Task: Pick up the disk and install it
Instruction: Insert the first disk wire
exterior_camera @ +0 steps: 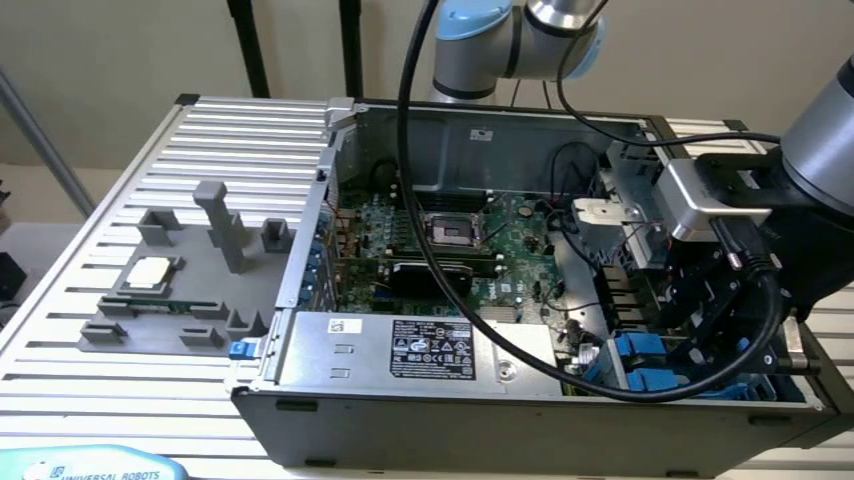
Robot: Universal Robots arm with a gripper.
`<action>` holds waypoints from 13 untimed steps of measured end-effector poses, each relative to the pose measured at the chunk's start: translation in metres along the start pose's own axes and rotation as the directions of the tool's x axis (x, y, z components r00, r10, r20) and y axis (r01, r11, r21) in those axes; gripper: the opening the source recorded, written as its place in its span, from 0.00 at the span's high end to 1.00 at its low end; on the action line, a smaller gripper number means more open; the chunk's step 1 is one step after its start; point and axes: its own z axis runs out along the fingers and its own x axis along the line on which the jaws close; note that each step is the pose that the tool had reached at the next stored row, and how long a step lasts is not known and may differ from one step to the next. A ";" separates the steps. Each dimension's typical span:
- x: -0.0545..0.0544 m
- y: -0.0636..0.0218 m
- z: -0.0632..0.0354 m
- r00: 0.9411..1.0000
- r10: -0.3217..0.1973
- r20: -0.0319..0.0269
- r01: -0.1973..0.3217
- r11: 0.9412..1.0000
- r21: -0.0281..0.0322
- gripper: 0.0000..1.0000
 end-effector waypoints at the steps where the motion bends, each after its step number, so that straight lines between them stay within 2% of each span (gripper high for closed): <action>1: 0.000 0.0000 0.0000 1.000 0.000 0.000 0.000 1.000 0.000 0.59; 5: 0.000 -0.0010 -0.0014 1.000 0.000 0.000 0.000 1.000 0.000 0.59; 13: -0.003 -0.0014 -0.0366 1.000 0.000 0.000 0.000 1.000 0.000 0.59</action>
